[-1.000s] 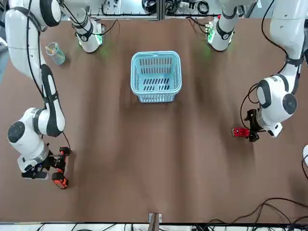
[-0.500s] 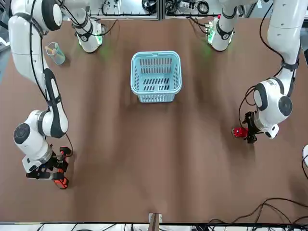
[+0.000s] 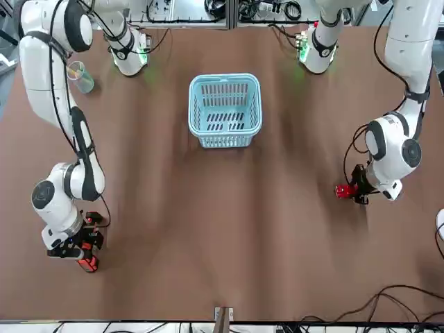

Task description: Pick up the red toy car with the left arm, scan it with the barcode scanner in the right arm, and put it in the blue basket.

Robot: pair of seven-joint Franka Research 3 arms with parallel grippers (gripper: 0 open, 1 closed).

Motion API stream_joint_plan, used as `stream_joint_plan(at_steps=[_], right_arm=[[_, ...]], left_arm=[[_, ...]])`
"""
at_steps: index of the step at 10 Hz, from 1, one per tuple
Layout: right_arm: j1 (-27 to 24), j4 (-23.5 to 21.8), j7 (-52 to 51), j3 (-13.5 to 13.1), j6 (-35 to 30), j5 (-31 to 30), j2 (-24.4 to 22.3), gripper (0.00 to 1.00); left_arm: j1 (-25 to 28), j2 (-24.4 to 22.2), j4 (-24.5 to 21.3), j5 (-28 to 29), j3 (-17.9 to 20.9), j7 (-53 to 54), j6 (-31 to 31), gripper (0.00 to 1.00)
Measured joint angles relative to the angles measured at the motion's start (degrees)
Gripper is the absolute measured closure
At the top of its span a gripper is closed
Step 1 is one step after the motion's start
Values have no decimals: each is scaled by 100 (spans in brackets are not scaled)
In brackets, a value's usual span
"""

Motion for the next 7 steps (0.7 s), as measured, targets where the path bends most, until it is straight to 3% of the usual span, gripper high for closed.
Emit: stream_joint_plan(at_steps=[3, 5, 7], right_arm=[[-1, 19, 0, -2, -13, 0, 0, 8], [0, 24, 0, -1, -63, 0, -2, 8], [9, 64, 0, 3, -388, 0, -19, 8]], left_arm=[[-27, -527, 243, -1, -385, -364, -471, 57], [-60, -1099, 370, 93, -938, -802, -1173, 57], [-72, -1246, 524, 786, -1645, -1923, -1476, 57]])
